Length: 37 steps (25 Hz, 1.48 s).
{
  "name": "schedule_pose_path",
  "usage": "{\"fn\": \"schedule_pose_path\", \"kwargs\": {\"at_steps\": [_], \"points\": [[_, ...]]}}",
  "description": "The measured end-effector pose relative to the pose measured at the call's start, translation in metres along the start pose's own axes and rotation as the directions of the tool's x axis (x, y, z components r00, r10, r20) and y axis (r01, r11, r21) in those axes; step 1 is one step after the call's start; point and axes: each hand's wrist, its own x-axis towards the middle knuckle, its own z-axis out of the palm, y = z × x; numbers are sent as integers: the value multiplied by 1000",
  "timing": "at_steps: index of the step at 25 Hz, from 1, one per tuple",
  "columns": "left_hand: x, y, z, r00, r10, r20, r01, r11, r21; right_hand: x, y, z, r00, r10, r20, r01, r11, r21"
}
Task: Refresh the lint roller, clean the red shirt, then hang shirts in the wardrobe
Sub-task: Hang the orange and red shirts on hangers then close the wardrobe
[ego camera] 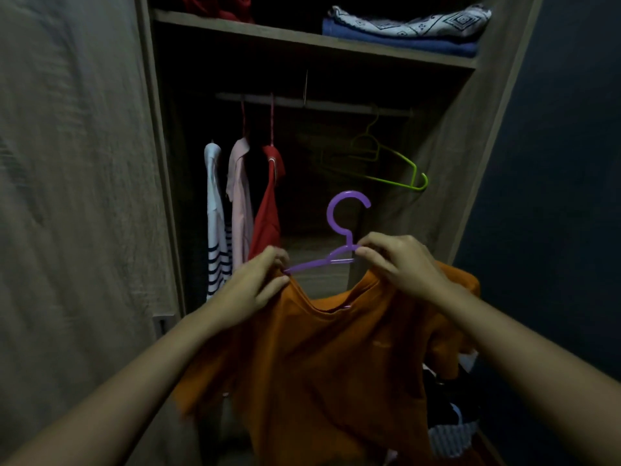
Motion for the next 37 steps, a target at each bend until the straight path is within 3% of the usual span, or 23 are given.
{"fn": "schedule_pose_path", "kwargs": {"at_steps": [3, 5, 10, 14, 17, 21, 25, 28, 32, 34, 37], "points": [[2, -7, -19, 992, -115, -54, 120, 986, 115, -4, 1, 6, 1000, 16, -25, -12, 991, 130], [2, -6, -26, 996, -84, -15, 85, 972, 220, -5, 0, 10, 997, 42, -68, -30, 985, 167], [4, 2, -28, 998, -3, -61, 17, 973, 228, -2, -9, 16, 999, 36, -7, -34, 983, 179], [7, -16, -50, 952, -202, -231, 249, 947, 200, -6, 14, 1, 982, 179, 55, -186, 969, 163], [7, -20, -70, 923, -276, -268, 316, 941, 117, -14, 35, -10, 964, 223, 148, -255, 932, 256], [8, -14, -88, 948, -290, -135, 290, 957, -15, -22, 35, -13, 926, 351, 140, -369, 760, 536], [2, -11, -100, 971, -241, -15, 238, 967, -85, -18, 36, -22, 790, 502, 352, -603, 530, 596], [3, -8, -98, 980, -191, -57, 190, 981, -30, -14, 37, -22, 826, 507, 245, -558, 678, 479], [7, -2, -83, 969, -196, -150, 192, 981, -41, -8, 26, -15, 933, 314, 176, -360, 832, 423], [9, 5, -87, 976, -217, -36, 215, 975, -60, -8, 28, -14, 933, 313, 179, -360, 826, 434], [10, 22, -101, 907, -226, 355, 317, 922, -223, -9, 32, -14, 889, 434, 150, -453, 778, 434]]}}
